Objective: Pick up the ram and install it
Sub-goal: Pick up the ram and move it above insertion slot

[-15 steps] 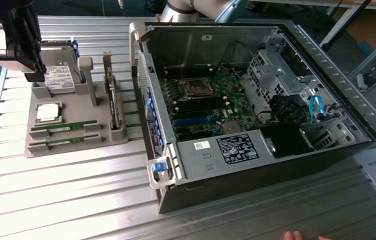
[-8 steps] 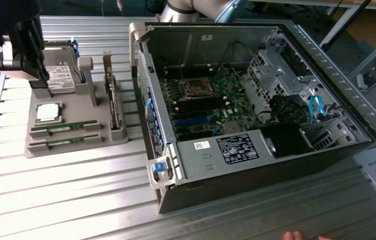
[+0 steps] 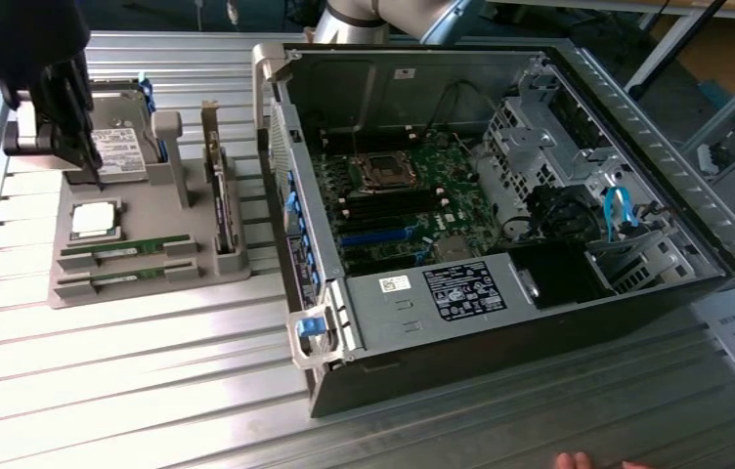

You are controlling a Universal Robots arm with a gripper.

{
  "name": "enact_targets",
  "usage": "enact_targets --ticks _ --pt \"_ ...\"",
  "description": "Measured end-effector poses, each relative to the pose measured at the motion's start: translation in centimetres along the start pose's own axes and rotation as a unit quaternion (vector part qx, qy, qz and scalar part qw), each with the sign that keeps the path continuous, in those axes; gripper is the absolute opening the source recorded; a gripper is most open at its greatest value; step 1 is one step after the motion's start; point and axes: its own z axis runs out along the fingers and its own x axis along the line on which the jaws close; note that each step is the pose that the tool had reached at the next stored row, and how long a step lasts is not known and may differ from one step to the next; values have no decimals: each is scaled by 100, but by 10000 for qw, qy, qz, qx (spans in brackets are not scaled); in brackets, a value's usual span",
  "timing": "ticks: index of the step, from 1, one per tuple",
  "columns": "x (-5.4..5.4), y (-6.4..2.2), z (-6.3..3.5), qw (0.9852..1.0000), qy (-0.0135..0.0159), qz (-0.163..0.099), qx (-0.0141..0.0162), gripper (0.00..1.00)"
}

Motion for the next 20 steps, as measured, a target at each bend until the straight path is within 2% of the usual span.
enact_targets --ticks 20 --pt "-1 -7 343 10000 0 0 0 24"
